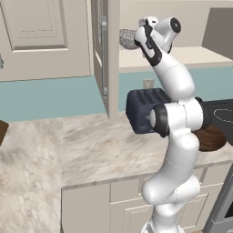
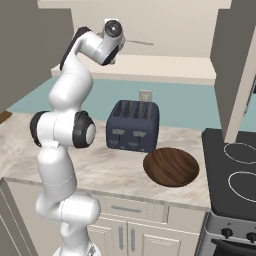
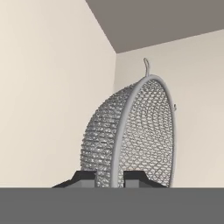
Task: Open the cabinet and setup a tea strainer by placing it in the bowl upright.
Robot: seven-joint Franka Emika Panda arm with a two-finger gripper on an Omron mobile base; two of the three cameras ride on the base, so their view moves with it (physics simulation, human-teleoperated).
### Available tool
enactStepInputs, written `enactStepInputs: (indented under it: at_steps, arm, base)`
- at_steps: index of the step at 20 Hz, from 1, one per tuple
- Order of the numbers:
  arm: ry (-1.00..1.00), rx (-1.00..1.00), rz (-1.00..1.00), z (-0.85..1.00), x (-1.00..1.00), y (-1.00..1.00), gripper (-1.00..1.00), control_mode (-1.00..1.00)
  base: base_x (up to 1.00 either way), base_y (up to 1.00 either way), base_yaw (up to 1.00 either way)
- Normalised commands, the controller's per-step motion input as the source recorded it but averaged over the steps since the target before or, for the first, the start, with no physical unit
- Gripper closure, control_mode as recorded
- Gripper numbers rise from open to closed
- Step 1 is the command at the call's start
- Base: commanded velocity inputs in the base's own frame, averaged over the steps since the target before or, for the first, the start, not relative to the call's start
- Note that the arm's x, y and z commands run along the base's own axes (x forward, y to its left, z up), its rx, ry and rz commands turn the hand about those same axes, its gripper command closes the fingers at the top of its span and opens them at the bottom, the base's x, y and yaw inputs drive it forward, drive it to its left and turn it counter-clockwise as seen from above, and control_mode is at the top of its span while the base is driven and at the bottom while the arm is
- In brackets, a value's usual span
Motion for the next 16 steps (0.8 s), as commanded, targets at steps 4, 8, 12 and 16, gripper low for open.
enactStepInputs:
  at_steps: [4,8,12,16]
  arm:
    - [-0.1,0.0,-0.01,0.0,-0.36,-0.03,1.0,-1.0]
    - [-0.1,0.0,-0.03,0.0,-0.54,-0.07,1.0,-1.0]
    - [-0.01,0.0,-0.07,0.0,-0.69,-0.29,1.0,-1.0]
    - [0.0,0.0,-0.12,0.0,-0.8,-0.51,1.0,-1.0]
  base:
    - [0.0,0.0,0.0]
    - [0.0,0.0,0.0]
    - [0.0,0.0,0.0]
    - [0.0,0.0,0.0]
